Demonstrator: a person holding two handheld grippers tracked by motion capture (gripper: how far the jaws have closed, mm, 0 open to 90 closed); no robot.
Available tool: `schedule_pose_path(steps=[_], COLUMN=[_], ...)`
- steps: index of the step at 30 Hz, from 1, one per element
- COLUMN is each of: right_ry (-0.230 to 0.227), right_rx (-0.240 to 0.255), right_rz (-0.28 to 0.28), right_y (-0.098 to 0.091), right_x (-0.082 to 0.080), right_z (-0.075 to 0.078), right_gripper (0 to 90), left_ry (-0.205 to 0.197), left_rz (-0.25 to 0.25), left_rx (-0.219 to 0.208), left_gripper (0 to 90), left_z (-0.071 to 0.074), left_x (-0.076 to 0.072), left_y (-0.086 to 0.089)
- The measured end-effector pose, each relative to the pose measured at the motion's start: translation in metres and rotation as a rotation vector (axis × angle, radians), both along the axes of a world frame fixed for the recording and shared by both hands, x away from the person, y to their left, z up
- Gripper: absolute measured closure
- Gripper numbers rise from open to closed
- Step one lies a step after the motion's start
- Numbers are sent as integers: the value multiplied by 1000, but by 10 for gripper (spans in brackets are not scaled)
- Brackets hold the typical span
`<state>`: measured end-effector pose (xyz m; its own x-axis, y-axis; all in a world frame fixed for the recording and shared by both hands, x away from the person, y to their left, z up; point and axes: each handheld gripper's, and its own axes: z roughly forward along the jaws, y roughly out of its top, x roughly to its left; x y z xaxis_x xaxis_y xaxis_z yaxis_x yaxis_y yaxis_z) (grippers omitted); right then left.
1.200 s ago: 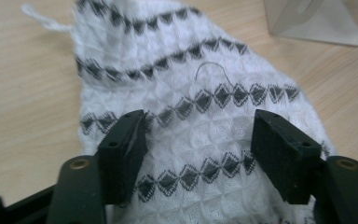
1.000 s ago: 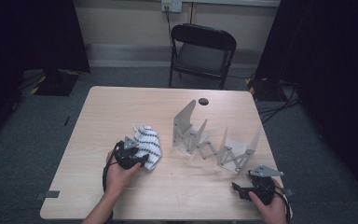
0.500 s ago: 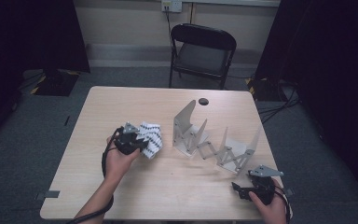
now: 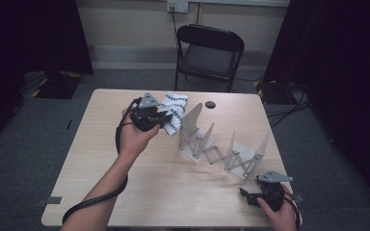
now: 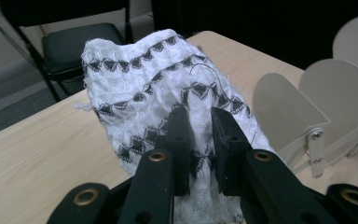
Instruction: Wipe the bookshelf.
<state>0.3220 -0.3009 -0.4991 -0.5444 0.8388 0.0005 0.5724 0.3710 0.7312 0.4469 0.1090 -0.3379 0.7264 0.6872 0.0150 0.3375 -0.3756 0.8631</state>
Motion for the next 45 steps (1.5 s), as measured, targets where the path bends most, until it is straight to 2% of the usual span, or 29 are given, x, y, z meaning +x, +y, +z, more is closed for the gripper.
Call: schedule_pose_path(steps=[2, 6, 8, 9, 13, 15, 16, 19, 21, 22, 23, 25, 32, 34, 37, 38, 39, 41, 42, 43, 45], right_ry=[0, 0, 0, 0, 3, 0, 0, 2, 1, 1, 1, 1, 0, 1, 2, 2, 2, 2, 2, 4, 4], right_rx=[0, 0, 0, 0, 1, 0, 0, 1, 0, 0, 0, 0, -1, 0, 0, 0, 0, 1, 1, 0, 0], right_rz=[0, 0, 0, 0, 2, 3, 3, 2, 2, 2, 2, 2, 5, 5, 4, 5, 6, 8, 8, 10, 10], right_y=[0, 0, 0, 0, 0, 0, 0, 0, 0, 0, 0, 0, 0, 0, 0, 0, 0, 0, 0, 0, 0], right_x=[0, 0, 0, 0, 0, 0, 0, 0, 0, 0, 0, 0, 1, 1, 1, 1, 1, 1, 1, 1, 1], right_z=[0, 0, 0, 0, 0, 0, 0, 0, 0, 0, 0, 0, 0, 0, 0, 0, 0, 0, 0, 0, 0], right_gripper=[122, 122, 122, 122, 122, 122, 122, 122, 122, 122, 122, 122, 122, 122, 122, 122, 122, 122, 122, 122, 122], left_ry=[8, 27, 34, 37, 43, 60, 60, 93, 104, 104, 127, 156, 208, 216, 181, 176, 179, 179, 179, 176, 179], left_rz=[-3, 5, 14, 7, -7, -4, -4, -8, -13, -13, -15, -13, -8, -1, 34, 35, 44, 79, 79, 107, 122], left_rx=[23, 16, 27, 55, 70, 102, 102, 118, 125, 125, 130, 110, 113, 136, 145, 163, 160, 184, 184, 213, 187], left_gripper=[789, 790, 790, 790, 791, 790, 791, 790, 789, 789, 789, 788, 772, 739, 586, 560, 548, 537, 536, 534, 531], left_z=[-7, -16, -21, -25, -31, -43, -43, -66, -77, -77, -90, -101, -131, -137, -140, -139, -139, -137, -137, -134, -133], left_x=[0, 2, 3, 5, 6, 7, 7, 7, 7, 7, 7, 8, 7, 7, 5, 5, 4, 3, 3, 3, 4], left_y=[-4, -3, -1, -1, -2, -4, -4, -4, -5, -5, -6, -6, -4, -2, 4, 7, 11, 17, 17, 28, 33])
